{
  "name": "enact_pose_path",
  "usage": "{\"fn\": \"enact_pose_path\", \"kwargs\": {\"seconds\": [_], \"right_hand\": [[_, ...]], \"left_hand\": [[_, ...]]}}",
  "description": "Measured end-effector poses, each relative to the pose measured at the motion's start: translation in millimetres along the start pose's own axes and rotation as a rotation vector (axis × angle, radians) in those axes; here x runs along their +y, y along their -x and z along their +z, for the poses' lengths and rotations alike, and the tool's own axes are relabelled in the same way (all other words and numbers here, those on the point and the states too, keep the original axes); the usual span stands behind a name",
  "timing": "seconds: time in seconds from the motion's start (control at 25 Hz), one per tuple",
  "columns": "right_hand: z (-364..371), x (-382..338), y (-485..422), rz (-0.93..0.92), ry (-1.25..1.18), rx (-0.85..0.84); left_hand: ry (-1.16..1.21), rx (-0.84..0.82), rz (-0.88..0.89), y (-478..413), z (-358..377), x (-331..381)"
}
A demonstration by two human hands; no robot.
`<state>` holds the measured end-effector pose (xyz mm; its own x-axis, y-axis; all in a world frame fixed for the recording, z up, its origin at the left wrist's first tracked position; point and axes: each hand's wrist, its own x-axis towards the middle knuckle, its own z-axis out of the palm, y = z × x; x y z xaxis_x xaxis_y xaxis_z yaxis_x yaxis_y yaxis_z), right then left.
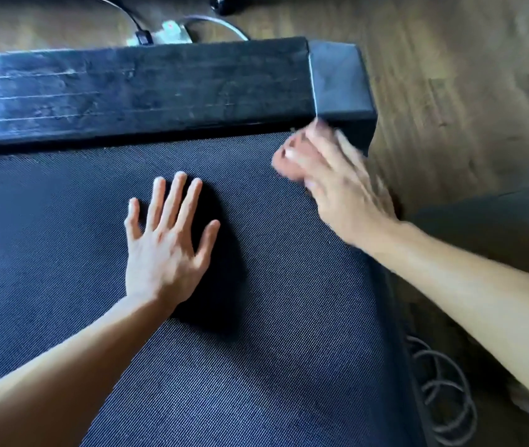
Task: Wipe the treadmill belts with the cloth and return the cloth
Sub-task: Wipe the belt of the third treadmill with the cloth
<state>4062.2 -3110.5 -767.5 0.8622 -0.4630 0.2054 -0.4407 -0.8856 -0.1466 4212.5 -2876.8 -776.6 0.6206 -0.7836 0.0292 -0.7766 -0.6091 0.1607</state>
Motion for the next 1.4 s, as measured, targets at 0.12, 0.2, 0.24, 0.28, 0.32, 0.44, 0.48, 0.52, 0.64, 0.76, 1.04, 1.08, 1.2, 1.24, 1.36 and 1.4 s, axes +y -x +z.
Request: {"fn": "enact_pose_path", "kwargs": {"seconds": [0.12,0.2,0.24,0.28,0.32,0.44,0.48,0.52,0.64,0.76,1.04,1.08,1.2,1.24,1.36,1.4], "right_hand": [[13.2,5.7,-41.4,0.108,0.003,0.009],[13.9,1.1,-35.1,0.104,-0.023,-0.011],[11.0,-0.5,-25.7,0.105,-0.046,-0.009],[7.2,-4.0,-14.2,0.113,-0.066,0.009],[3.3,-10.6,-0.3,0.131,-0.076,0.030],[-7.2,-32.9,51.0,0.170,-0.038,0.043],[-11.4,-39.4,67.0,0.166,-0.025,0.040],[-16.1,-44.3,84.4,0.167,-0.012,0.029],[-25.6,-62.7,134.3,0.199,0.034,0.011],[-28.8,-92.7,190.5,0.225,0.120,-0.017],[-54.8,-156.2,332.7,0.241,0.094,-0.048],[-57.6,-164.0,349.5,0.231,0.091,-0.049],[-67.7,-163.6,374.7,0.086,0.063,-0.106],[-70.1,-152.5,370.4,-0.003,0.056,-0.141],[-61.5,-117.9,323.6,-0.018,0.118,-0.150],[-56.3,-116.1,305.0,0.143,0.107,-0.113]], "left_hand": [[0.017,0.024,0.013,-3.1,1.4,-0.1],[0.022,0.032,0.008,-3.9,0.9,-2.2],[0.025,0.043,0.007,-2.2,2.7,-1.7],[0.023,0.058,0.009,-0.2,5.3,-1.2],[0.018,0.070,0.016,0.8,7.0,-2.1],[0.036,0.058,0.026,-2.1,4.1,-3.2],[0.031,0.043,0.020,-1.7,1.2,-2.5],[0.024,0.032,0.010,4.6,-0.4,1.2],[0.042,0.012,-0.007,54.7,-2.9,25.6],[0.077,-0.039,0.000,127.5,-2.6,50.7],[0.064,-0.090,0.030,271.8,-5.6,76.3],[0.064,-0.097,0.036,286.3,-5.6,78.6],[0.048,-0.110,0.063,312.7,-7.1,78.3],[0.034,-0.108,0.084,315.8,-8.3,76.1],[0.009,-0.108,0.165,313.3,-9.8,66.8],[0.009,-0.106,0.176,312.3,-9.4,64.6]]}}
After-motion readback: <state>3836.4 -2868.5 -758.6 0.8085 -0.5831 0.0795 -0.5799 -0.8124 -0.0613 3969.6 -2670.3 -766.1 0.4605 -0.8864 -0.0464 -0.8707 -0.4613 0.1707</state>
